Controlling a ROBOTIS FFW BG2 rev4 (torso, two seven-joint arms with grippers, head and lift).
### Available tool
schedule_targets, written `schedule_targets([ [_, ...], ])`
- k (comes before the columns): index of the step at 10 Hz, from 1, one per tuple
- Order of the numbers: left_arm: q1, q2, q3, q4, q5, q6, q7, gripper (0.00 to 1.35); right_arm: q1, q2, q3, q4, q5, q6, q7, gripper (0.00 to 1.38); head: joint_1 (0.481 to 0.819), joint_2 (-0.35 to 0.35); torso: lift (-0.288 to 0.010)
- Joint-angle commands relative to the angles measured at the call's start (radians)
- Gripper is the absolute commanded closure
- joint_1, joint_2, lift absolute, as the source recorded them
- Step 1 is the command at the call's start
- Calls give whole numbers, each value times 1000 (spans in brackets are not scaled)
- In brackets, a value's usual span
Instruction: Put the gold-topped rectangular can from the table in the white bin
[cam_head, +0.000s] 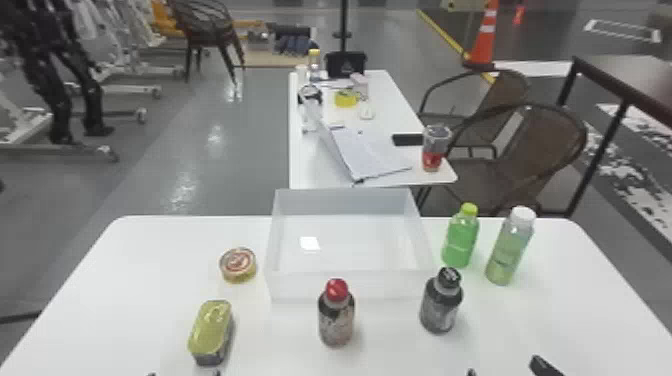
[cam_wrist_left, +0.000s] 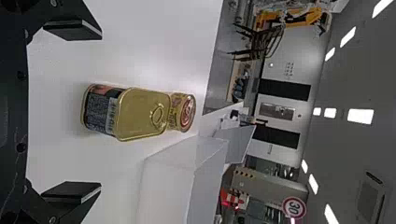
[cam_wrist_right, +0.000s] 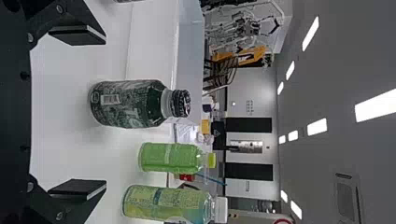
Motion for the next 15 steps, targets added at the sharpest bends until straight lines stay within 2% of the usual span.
schedule_targets([
  [1, -53, 6, 13, 23, -53, 37, -32, 162, -2, 1, 0, 3, -3, 3, 0, 199, 549, 0, -100],
  [7, -229, 5, 63, 198, -141, 45, -100, 160, -12, 1, 5, 6, -5, 9, 1, 199, 549, 0, -100],
  [12, -321, 5, 30, 307, -162, 69, -103, 174, -14, 1, 8, 11, -10, 9, 1, 199, 549, 0, -100],
  [13, -328, 3, 28, 307, -170, 85, -101, 391, -14, 1, 8, 11, -10, 9, 1, 202, 549, 0, -100],
  [14, -326, 0, 25, 307, -176, 86, -89, 834, -14, 1, 8, 11, -10, 12, 1, 248, 549, 0, -100],
  [15, -323, -7, 24, 306, -181, 89, -80, 967, -14, 1, 8, 11, -11, 12, 1, 325, 549, 0, -100],
])
